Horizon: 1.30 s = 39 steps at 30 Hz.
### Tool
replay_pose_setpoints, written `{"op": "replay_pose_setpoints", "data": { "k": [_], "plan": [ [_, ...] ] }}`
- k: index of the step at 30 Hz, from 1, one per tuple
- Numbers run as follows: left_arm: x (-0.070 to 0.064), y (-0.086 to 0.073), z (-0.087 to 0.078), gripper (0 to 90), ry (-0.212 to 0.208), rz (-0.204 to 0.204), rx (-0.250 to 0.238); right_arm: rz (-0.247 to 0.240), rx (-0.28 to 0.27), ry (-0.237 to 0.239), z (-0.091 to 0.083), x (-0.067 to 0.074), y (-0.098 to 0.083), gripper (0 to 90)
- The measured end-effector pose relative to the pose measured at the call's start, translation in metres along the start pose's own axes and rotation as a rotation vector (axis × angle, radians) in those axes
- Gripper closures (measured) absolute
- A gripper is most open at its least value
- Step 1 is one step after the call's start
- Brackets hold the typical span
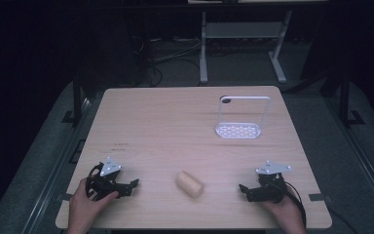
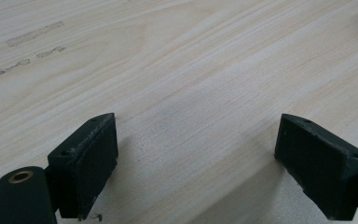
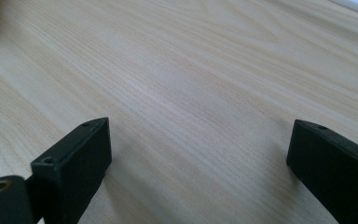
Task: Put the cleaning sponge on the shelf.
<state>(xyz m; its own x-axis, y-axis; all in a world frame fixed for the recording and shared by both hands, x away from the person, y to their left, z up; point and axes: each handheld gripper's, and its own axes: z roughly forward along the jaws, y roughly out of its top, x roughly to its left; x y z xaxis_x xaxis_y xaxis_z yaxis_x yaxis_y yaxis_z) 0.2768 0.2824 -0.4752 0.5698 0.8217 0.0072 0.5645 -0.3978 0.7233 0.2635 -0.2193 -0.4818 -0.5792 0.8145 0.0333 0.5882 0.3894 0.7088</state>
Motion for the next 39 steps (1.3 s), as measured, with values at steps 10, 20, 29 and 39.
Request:
{"op": "replay_pose_setpoints", "data": {
  "k": [10, 20, 29, 39],
  "plan": [
    [0.000, 0.000, 0.000, 12.7, 0.000, 0.000, 0.000, 0.002, -0.003, -0.001, 0.000, 0.000, 0.000, 6.2],
    [0.000, 0.000, 0.000, 12.7, 0.000, 0.000, 0.000, 0.009, 0.017, 0.011, -0.002, -0.004, 0.002, 6.6],
    [0.000, 0.000, 0.000, 12.7, 0.000, 0.000, 0.000, 0.013, 0.020, 0.020, -0.004, -0.005, 0.010, 6.8],
    [0.000, 0.000, 0.000, 12.7, 0.000, 0.000, 0.000, -0.012, 0.016, 0.040, -0.003, -0.004, 0.029, 6.8]
  ]
}}
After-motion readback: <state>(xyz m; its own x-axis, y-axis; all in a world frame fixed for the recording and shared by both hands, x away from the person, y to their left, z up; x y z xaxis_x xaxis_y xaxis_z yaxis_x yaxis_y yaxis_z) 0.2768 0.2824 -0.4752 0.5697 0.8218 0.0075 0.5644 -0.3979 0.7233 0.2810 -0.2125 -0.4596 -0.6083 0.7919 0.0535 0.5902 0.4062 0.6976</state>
